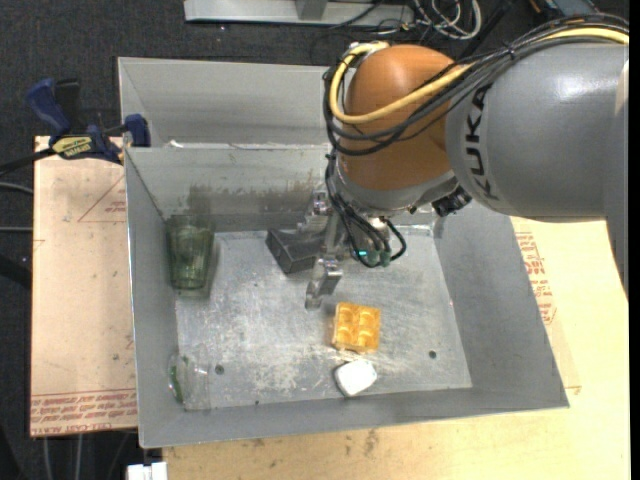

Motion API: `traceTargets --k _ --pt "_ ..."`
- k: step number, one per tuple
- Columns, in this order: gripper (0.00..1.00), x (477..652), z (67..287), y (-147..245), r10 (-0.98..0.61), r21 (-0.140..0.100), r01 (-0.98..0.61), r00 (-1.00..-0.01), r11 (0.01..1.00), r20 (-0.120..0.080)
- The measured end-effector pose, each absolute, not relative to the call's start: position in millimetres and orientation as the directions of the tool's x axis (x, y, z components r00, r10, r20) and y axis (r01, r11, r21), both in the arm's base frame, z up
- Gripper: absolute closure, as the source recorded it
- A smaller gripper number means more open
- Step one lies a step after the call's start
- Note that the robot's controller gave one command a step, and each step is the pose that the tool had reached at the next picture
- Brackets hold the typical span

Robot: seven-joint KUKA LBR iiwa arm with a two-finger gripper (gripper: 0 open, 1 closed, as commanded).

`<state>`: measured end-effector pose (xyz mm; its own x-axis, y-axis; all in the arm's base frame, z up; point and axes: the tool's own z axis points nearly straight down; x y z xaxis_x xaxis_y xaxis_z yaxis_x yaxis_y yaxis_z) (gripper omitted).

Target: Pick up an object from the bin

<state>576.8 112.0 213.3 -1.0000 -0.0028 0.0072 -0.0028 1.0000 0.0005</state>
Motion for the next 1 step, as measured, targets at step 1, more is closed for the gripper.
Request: traceTargets --k 1 --pt "0.00 578.4 218.1 111.4 0.000 0.001 0.000 -1.000 1.000 -0.001"
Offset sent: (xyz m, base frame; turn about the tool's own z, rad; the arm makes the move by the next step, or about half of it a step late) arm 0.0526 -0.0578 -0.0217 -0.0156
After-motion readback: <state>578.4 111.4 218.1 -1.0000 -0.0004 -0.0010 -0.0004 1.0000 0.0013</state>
